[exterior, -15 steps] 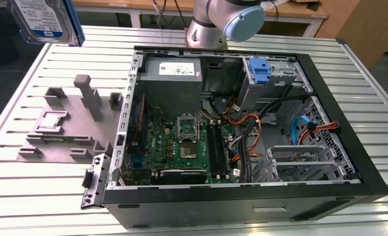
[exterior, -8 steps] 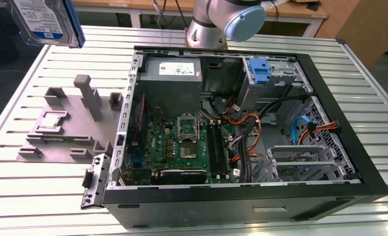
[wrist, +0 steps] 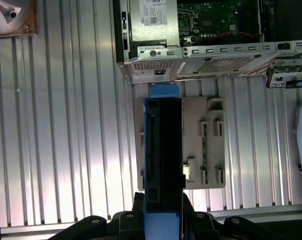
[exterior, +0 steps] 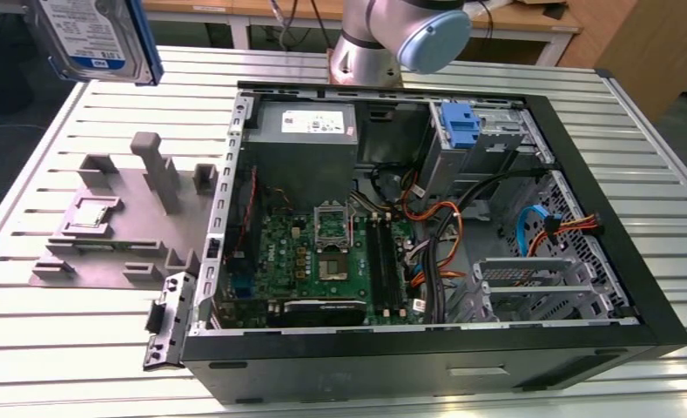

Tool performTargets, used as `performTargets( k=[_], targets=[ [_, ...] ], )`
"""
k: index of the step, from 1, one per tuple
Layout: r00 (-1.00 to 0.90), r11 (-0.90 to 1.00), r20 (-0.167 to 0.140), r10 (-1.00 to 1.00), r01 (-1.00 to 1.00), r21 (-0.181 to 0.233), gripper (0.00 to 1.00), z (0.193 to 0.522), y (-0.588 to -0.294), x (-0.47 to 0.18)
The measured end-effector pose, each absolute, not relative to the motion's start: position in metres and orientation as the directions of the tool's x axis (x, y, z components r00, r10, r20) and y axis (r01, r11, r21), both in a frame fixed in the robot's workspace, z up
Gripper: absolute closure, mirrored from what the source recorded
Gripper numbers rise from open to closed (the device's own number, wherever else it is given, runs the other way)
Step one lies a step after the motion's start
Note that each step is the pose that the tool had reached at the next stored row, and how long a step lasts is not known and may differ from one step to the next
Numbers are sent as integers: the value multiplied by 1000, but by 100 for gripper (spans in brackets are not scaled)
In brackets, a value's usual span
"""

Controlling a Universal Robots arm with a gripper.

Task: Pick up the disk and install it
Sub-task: 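Pick up the disk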

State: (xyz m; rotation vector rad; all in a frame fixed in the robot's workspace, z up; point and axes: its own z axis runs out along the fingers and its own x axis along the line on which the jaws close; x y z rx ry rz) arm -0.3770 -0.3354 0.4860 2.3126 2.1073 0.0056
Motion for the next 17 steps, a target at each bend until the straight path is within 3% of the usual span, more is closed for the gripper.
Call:
performTargets(
  k=[17],
  targets=[
    [93,-93,-6,996,996,12,63,486,-335,-342]
  ],
)
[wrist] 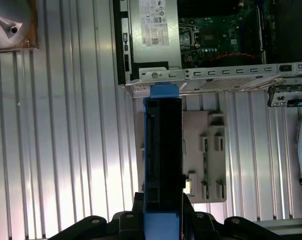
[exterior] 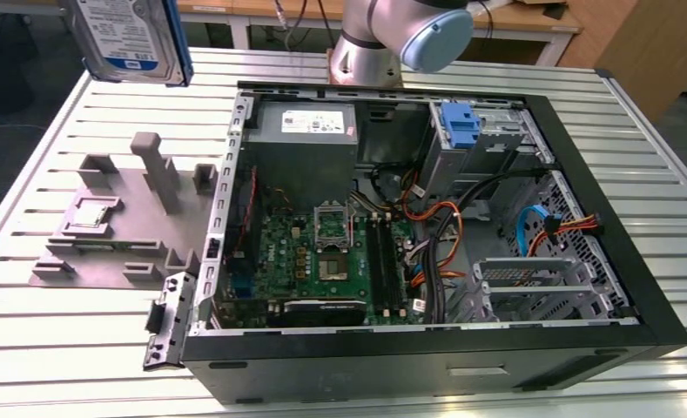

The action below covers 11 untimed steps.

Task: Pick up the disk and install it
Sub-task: 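Pick up the disk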

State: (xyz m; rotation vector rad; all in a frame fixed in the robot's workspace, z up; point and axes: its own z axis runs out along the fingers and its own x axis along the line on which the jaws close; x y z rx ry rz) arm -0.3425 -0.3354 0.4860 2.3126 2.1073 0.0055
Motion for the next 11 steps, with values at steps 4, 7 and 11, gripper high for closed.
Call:
performTargets(
  k=[4,7,11],
  targets=[
    [93,-93,-6,996,996,12,63,486,-335,-334],
    [93,-93,-6,996,996,12,63,486,-335,-328],
    [93,-93,-6,996,996,12,63,486,-335,-323]
  ],
)
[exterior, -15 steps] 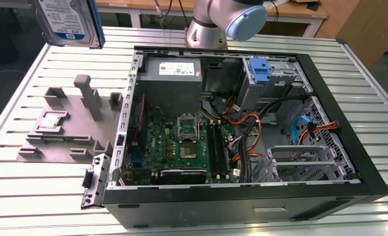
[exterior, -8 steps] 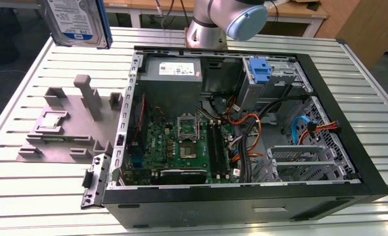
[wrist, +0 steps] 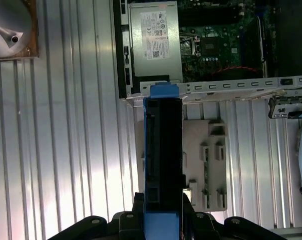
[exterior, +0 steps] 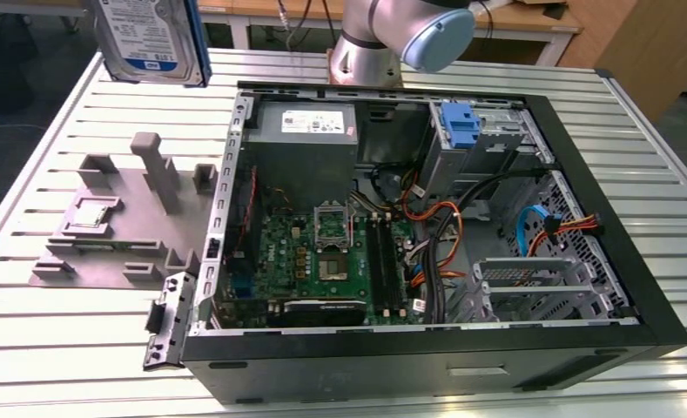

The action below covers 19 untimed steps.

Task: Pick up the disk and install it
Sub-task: 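Pick up the disk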

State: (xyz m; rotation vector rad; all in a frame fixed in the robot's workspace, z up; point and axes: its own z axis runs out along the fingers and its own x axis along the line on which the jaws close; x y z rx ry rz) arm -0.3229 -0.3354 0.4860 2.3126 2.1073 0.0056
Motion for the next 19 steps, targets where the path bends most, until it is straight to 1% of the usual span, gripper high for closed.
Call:
performTargets(
  k=[19],
  targets=[
    [76,-75,-6,997,997,12,63,484,-335,-295]
  ],
)
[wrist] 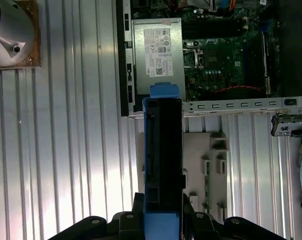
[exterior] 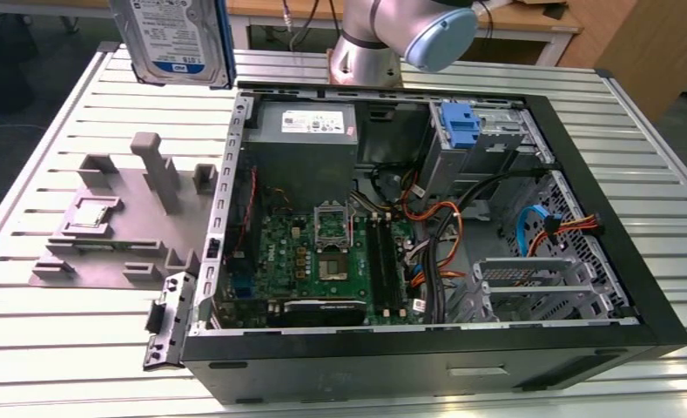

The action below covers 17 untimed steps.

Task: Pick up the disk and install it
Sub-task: 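Pick up the disk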

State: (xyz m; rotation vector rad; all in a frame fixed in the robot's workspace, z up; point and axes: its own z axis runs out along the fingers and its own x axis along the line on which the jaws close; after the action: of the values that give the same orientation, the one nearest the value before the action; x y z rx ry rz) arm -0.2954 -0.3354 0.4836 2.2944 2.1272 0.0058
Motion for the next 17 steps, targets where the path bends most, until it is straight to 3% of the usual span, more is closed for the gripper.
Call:
performTargets(
  k=[17],
  targets=[
    [75,-75,-17,997,997,13,63,484,-359,-290]
  ],
)
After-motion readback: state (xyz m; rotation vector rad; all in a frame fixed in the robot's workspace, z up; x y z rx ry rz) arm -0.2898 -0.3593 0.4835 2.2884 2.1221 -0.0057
